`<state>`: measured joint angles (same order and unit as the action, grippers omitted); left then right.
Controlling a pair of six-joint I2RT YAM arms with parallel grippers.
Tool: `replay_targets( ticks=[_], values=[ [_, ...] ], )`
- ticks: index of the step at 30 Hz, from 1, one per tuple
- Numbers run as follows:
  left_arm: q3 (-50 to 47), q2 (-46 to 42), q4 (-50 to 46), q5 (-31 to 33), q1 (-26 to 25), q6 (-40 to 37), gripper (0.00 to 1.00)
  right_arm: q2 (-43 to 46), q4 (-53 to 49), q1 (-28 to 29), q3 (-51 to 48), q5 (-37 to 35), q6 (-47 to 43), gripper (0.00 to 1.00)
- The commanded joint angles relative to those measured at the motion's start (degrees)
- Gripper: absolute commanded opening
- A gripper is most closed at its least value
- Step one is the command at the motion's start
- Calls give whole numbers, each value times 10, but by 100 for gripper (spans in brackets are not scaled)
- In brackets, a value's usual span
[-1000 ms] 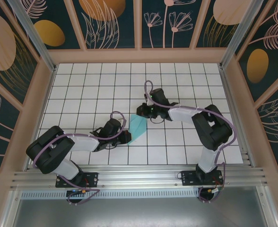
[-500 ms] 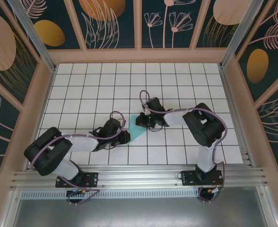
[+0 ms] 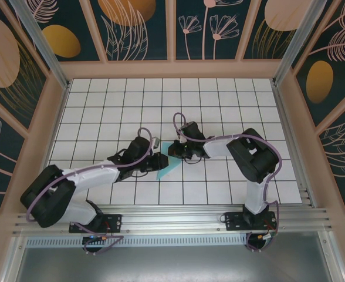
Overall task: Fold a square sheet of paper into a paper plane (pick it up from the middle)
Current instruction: Fourth fold the wing at the center of the table.
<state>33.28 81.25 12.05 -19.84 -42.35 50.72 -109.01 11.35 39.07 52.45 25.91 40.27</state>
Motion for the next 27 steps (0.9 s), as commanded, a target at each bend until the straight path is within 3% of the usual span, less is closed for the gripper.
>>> replay_targets(
  ticks=[1, 8, 27],
  values=[
    [12, 43, 50, -29, 6, 44, 18, -30, -34, 7, -31, -59, 6, 10],
    [-4, 70, 126, -44, 32, 85, 20, -31, -23, 10, -44, -58, 14, 10],
    [-86, 107, 92, -5, 32, 115, 17, -35, -55, 12, -22, -75, 5, 11]
  ],
)
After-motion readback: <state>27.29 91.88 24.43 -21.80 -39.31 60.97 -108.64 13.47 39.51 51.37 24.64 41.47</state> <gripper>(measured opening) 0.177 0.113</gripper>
